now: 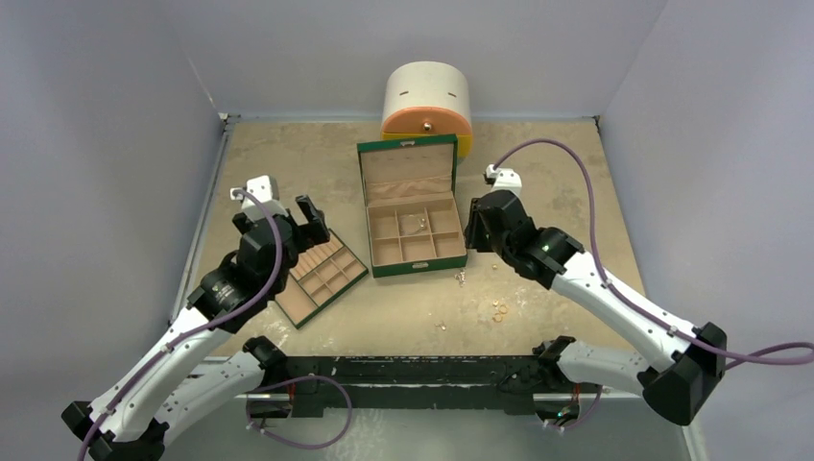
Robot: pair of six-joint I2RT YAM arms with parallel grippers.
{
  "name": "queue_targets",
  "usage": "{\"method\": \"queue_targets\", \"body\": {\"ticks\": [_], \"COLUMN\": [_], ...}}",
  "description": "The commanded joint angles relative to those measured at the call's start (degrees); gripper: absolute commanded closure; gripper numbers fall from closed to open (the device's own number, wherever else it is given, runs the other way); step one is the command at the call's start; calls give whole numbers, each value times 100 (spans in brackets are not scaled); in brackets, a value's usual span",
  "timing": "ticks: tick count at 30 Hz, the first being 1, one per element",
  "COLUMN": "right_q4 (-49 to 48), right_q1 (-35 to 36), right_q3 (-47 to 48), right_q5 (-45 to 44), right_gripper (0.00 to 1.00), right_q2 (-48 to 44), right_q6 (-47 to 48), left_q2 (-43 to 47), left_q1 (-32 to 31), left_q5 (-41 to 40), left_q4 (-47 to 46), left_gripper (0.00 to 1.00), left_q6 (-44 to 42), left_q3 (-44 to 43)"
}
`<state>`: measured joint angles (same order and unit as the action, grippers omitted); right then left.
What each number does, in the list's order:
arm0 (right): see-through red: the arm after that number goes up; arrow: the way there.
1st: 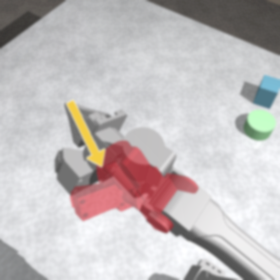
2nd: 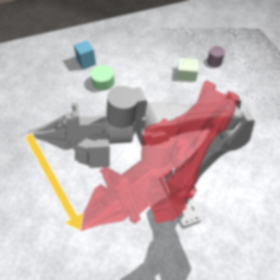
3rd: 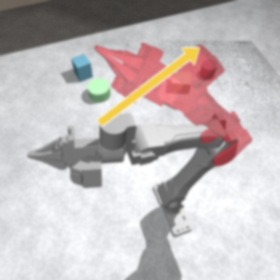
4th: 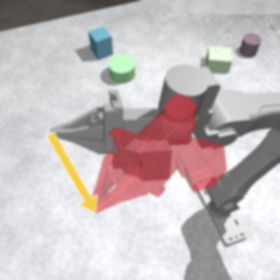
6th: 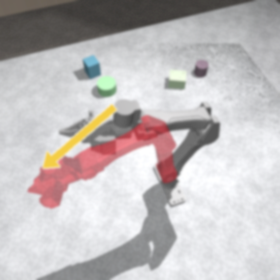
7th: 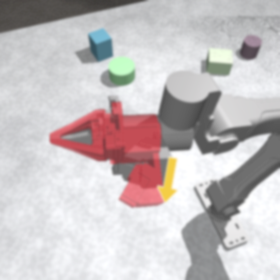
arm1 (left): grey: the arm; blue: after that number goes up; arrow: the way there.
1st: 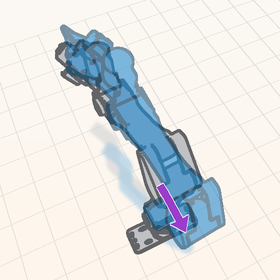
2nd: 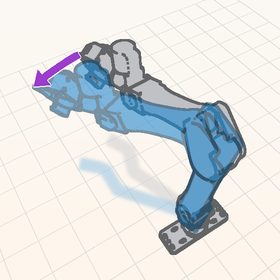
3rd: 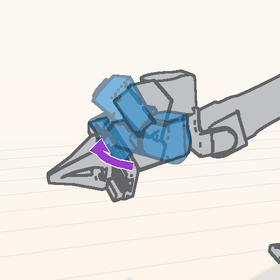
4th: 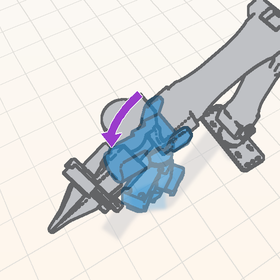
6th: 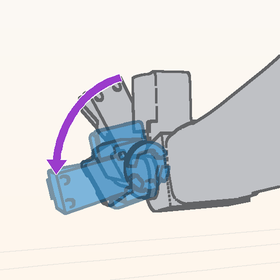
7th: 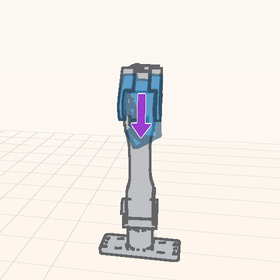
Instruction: Organize the mixed jewelry
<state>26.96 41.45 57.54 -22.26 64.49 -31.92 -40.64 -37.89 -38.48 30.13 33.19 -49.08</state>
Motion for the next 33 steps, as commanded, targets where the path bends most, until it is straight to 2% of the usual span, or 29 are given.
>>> {"method": "queue_targets", "body": {"ticks": [1,7,12,19,33], "right_q4": [174,10,-170,-357,-575], "right_q1": [-18,-23,-23,-18,-17], "right_q3": [-146,-354,-448,-587,-883], "right_q5": [-152,30,190,436,802], "right_gripper": [62,61,61,61,60], "right_q2": [-383,-659,-709,-820,-1184], "right_q6": [19,24,92,118,11], "left_q2": [-65,-104,-146,-481,-1358], "left_q1": [38,37,37,37,40], "left_q5": [-285,-578,-453,-468,-379], "left_q4": [347,1437,1845,1860,1002], "left_gripper": [8,11,12,17,33], "left_q6": [889,2318,3191,3540,3880], "left_q3": [20,181,543,1042,1895]}}
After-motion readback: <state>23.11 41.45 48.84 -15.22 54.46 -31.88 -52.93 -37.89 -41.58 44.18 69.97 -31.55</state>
